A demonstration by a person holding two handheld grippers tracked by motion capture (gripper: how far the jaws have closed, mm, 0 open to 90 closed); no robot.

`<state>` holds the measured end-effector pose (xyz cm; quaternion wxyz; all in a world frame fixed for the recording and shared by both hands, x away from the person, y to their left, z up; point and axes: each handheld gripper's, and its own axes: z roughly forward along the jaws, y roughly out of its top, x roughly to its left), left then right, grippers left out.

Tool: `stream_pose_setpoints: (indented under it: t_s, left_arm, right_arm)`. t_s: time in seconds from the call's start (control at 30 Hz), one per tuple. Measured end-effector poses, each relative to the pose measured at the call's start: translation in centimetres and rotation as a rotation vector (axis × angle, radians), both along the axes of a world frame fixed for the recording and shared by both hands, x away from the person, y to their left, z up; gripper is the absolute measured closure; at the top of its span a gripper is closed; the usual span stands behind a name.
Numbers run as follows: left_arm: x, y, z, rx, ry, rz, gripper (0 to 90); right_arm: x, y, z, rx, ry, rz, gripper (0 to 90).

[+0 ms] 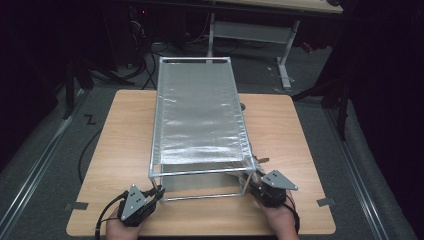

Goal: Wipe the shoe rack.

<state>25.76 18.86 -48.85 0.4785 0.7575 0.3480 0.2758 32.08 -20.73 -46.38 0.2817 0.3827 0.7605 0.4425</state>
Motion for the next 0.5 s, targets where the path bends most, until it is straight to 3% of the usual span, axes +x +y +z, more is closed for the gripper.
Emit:
stream_pose_setpoints:
  t_s: [0.03, 0.07, 0.3, 0.5]
  left_arm:
    - [0.1, -0.4, -0.1, -0.033, 0.015, -0.001, 79.4]
    - [0.7, -0.4, 0.0, -0.008, 0.002, -0.010, 79.4]
    - [3.2, -1.7, 0.0, -0.025, 0.010, -0.012, 79.6]
    - [5.0, -1.7, -0.1, -0.053, 0.020, 0.025, 80.0]
  right_arm:
    - [-0.3, -0.3, 0.0, 0.000, -0.002, -0.008, 64.4]
    - [-0.5, -0.5, 0.0, 0.000, 0.000, -0.015, 64.4]
    - [-2.6, -1.8, 0.1, -0.006, 0.001, -0.067, 64.2]
    - [-3.9, -1.3, 0.2, -0.007, 0.007, -0.091, 64.2]
